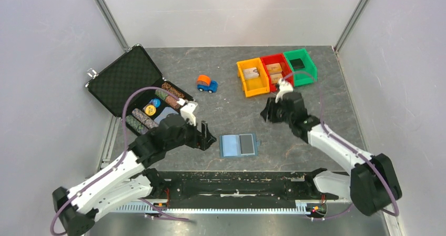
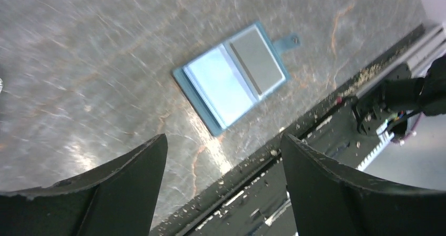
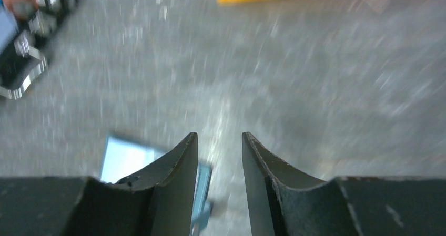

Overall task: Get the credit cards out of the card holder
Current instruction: Remove the credit card from the card holder.

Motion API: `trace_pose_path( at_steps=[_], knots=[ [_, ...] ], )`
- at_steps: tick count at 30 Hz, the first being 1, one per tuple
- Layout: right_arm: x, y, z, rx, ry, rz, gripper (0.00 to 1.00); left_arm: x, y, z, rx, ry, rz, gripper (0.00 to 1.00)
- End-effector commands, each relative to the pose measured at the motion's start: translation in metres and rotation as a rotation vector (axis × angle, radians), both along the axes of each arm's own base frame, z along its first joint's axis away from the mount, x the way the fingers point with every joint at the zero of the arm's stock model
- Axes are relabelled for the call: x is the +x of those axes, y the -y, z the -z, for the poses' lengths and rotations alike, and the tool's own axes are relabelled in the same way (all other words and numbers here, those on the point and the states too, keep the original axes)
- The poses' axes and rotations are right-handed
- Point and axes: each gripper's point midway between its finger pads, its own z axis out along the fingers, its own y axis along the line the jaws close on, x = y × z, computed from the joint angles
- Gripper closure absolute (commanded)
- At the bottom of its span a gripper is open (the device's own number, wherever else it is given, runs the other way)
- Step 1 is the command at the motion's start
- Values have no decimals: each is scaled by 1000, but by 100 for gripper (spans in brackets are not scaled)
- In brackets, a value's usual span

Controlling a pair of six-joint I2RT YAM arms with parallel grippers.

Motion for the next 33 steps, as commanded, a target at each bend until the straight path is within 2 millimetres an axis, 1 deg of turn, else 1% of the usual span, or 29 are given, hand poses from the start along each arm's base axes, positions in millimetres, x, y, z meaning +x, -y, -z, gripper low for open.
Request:
trace_pose_path(
  at_steps=[1, 3, 6, 7, 9, 11, 14, 17, 20, 23, 28, 33],
  knots=[
    [-51, -31, 24, 106, -38, -65, 61, -11, 42, 18, -120, -166, 97, 19],
    [-75, -43, 39, 122, -78, -107, 61, -12, 55, 28, -150, -211, 124, 24],
    [-104, -64, 46, 166, -99, -177, 59, -8, 73, 35, -200, -235, 153, 31],
    [-110, -69, 47, 168, -103, -185, 59, -6, 78, 34, -221, -229, 165, 33],
    [-118, -75, 48, 176, -103, -189, 58, -2, 86, 39, -236, -231, 173, 38],
    [-123, -81, 47, 190, -95, -204, 58, 5, 92, 42, -254, -217, 170, 47],
    [-124, -83, 52, 174, -96, -204, 57, 13, 99, 52, -262, -220, 154, 58],
    [-122, -78, 58, 150, -97, -175, 55, 17, 102, 63, -253, -235, 144, 66],
    [-123, -80, 56, 167, -93, -176, 55, 19, 104, 78, -236, -253, 139, 74],
    [-125, -83, 55, 180, -93, -183, 55, 19, 105, 91, -226, -275, 132, 76],
    [-130, -84, 65, 172, -125, -188, 55, 16, 102, 113, -202, -317, 116, 77],
    [-127, -72, 78, 100, -133, -144, 55, 13, 98, 127, -181, -346, 100, 78]
  ],
)
